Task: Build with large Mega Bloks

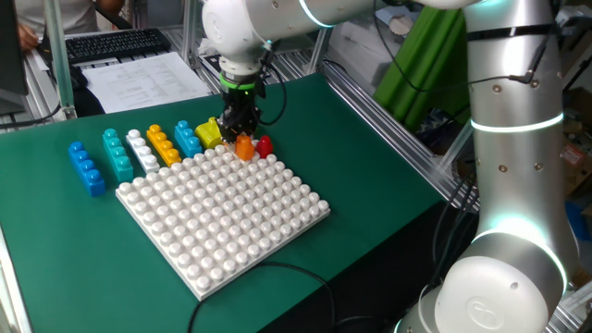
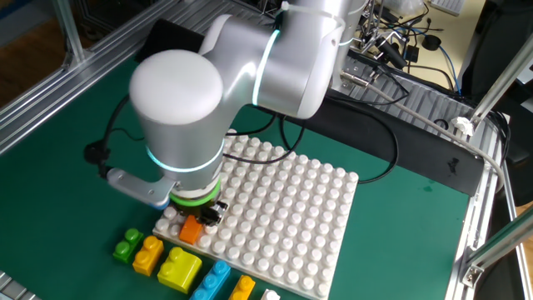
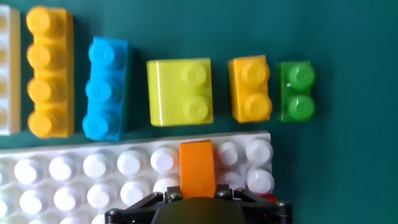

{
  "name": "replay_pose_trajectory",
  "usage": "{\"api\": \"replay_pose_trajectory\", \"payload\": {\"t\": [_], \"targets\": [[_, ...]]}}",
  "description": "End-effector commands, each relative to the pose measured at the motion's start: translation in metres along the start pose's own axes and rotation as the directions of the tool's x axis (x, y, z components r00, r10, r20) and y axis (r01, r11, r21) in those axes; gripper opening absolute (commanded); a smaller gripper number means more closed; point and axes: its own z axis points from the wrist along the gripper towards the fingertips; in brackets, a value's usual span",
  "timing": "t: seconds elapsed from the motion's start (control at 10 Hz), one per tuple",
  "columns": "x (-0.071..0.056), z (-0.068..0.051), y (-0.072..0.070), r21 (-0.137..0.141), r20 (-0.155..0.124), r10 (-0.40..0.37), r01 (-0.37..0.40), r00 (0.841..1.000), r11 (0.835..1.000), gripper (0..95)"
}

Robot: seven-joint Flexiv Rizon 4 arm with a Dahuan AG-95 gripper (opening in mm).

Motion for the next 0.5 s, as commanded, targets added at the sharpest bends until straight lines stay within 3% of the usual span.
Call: {"api": "replay_pose_trajectory", "payload": {"t": [0.1, 0.5], "targets": [[0.0006, 0.0121, 0.0008, 0.004, 0.016, -0.003, 0.003, 1.0, 1.0, 0.0], [0.0005, 0.0131, 0.0008, 0.003, 0.037, 0.015, -0.015, 0.999, 1.0, 0.0]]}}
